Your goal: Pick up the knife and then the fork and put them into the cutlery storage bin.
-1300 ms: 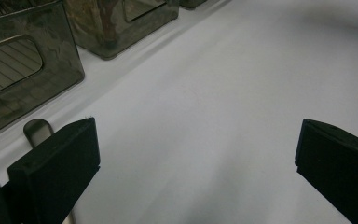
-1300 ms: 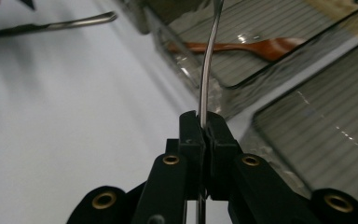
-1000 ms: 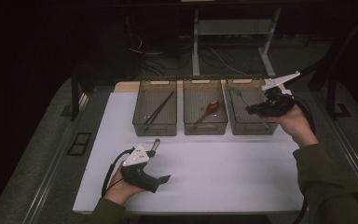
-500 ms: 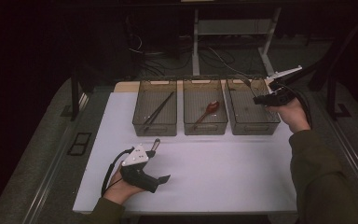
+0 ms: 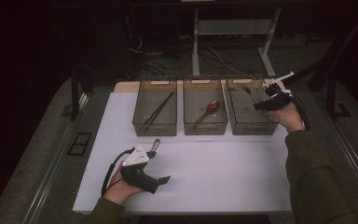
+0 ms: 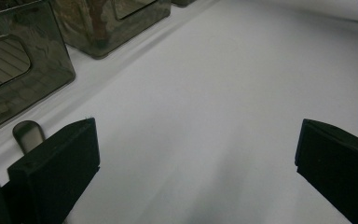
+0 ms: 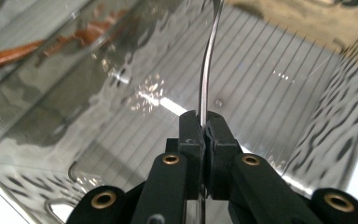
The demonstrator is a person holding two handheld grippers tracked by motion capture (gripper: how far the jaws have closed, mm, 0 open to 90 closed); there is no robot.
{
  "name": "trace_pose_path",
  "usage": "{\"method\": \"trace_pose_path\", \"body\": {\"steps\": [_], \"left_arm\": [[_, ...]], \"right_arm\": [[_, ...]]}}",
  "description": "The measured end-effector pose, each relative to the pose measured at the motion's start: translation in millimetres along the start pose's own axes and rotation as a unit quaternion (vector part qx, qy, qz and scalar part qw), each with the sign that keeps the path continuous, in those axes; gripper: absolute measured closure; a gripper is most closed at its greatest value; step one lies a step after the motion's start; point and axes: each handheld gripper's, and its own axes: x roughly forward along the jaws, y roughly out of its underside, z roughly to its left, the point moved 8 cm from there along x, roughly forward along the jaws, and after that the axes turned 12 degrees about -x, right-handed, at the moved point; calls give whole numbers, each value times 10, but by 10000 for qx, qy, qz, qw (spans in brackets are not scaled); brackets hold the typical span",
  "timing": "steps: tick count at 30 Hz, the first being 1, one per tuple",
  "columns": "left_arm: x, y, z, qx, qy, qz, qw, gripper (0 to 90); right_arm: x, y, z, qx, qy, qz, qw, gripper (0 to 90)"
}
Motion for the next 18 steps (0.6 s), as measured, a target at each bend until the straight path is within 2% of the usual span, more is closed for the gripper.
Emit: {"method": "trace_pose_path", "body": {"steps": [2, 8, 13, 18], "left_arm": [[-3, 4, 0, 6, -4, 25, 10000, 0], [8, 16, 4, -17, 4, 51, 10000, 0], [6, 16, 8, -9, -1, 65, 10000, 0], [2, 16, 9, -20, -12, 62, 10000, 0]], "right_arm": [[32, 47, -4, 27, 39, 113, 9999, 866], [61, 125, -3, 78, -63, 212, 9997, 846], [13, 116, -13, 82, -63, 136, 9999, 745], [-103, 75, 28, 228, -166, -200, 9994, 600]]}}
